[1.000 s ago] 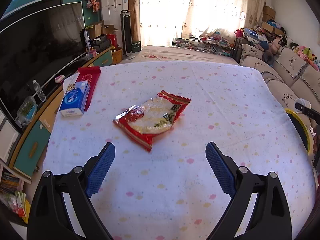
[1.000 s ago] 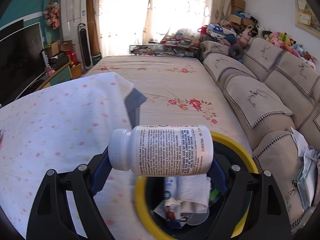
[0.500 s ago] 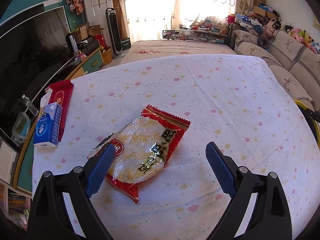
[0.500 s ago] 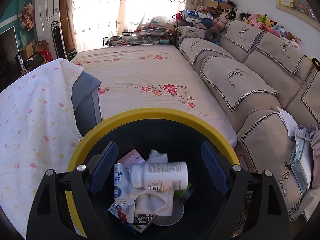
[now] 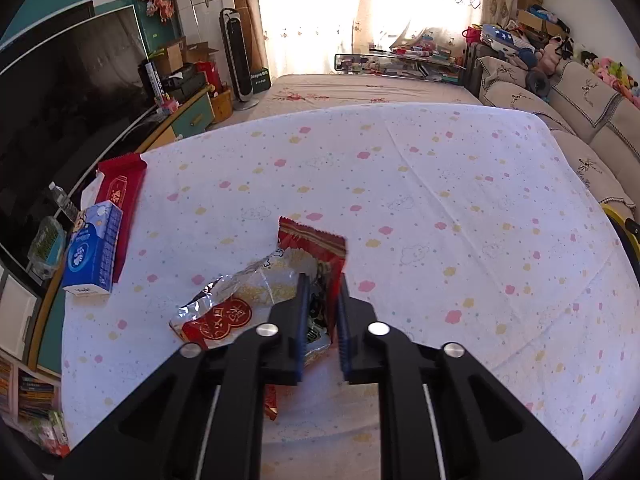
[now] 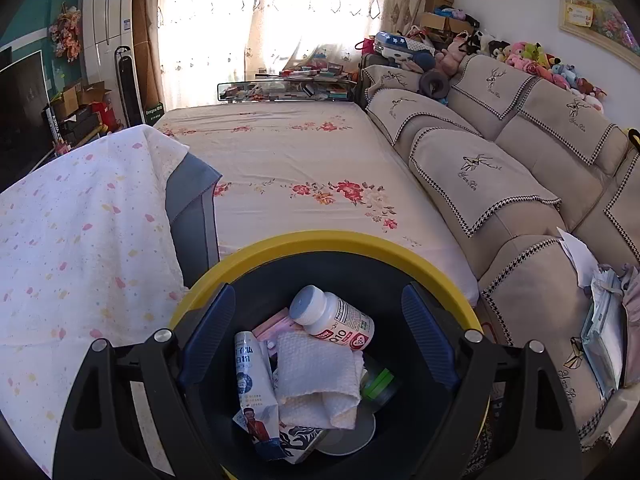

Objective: Collect trash
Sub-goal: 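Grasp the red snack bag with the left gripper, then carry the snack bag with the left gripper and drop it into the bin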

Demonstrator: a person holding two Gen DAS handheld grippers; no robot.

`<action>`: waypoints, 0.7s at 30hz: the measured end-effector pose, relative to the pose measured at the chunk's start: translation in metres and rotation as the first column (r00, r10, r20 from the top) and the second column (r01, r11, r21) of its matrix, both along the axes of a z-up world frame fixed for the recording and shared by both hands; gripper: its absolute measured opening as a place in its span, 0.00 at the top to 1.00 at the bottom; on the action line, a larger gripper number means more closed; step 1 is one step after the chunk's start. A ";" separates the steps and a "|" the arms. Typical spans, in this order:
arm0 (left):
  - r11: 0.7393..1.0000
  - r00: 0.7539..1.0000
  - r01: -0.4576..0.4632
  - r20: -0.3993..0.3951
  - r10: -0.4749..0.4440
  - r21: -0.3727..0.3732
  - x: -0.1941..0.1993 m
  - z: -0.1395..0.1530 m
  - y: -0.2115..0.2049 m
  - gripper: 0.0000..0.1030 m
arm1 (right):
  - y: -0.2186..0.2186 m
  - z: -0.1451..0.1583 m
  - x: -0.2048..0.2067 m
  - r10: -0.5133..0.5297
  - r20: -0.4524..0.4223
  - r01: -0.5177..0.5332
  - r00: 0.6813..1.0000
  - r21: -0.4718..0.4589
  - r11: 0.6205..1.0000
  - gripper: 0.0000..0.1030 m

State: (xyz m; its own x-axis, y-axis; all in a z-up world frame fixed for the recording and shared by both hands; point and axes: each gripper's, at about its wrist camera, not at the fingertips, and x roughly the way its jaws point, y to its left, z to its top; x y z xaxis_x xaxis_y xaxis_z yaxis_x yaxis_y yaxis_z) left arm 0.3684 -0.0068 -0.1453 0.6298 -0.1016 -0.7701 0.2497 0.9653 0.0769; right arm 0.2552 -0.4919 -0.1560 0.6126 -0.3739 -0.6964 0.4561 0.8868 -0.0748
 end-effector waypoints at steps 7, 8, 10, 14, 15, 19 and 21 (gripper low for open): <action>0.999 0.997 0.035 0.071 -0.035 -0.006 -0.025 0.029 -0.019 0.97 | 0.004 0.021 -0.023 0.012 0.062 -0.012 0.998 0.000 1.000 0.22; 0.999 0.996 0.051 0.077 -0.050 -0.014 -0.030 0.035 -0.026 0.97 | 0.005 0.025 -0.028 0.014 0.073 -0.013 0.997 -0.005 1.000 0.22; 0.995 0.991 0.093 0.098 -0.090 -0.025 -0.042 0.048 -0.044 0.97 | 0.006 0.033 -0.038 0.016 0.095 -0.015 0.995 -0.014 1.000 0.22; 0.980 0.975 0.192 0.125 -0.185 -0.050 -0.063 0.072 -0.093 0.97 | 0.004 0.043 -0.060 0.021 0.127 -0.018 0.992 -0.022 1.000 0.22; 0.974 0.969 0.220 0.128 -0.211 -0.060 -0.068 0.077 -0.108 0.97 | 0.002 0.045 -0.065 0.022 0.133 -0.019 0.991 -0.022 1.000 0.22; 0.935 0.937 0.339 0.134 -0.324 -0.107 -0.085 0.092 -0.173 0.97 | -0.009 0.054 -0.088 0.011 0.164 -0.007 0.986 -0.028 1.000 0.22; 0.911 0.915 0.395 0.138 -0.378 -0.122 -0.094 0.096 -0.210 0.97 | -0.017 0.057 -0.101 0.003 0.177 0.002 0.984 -0.028 1.000 0.22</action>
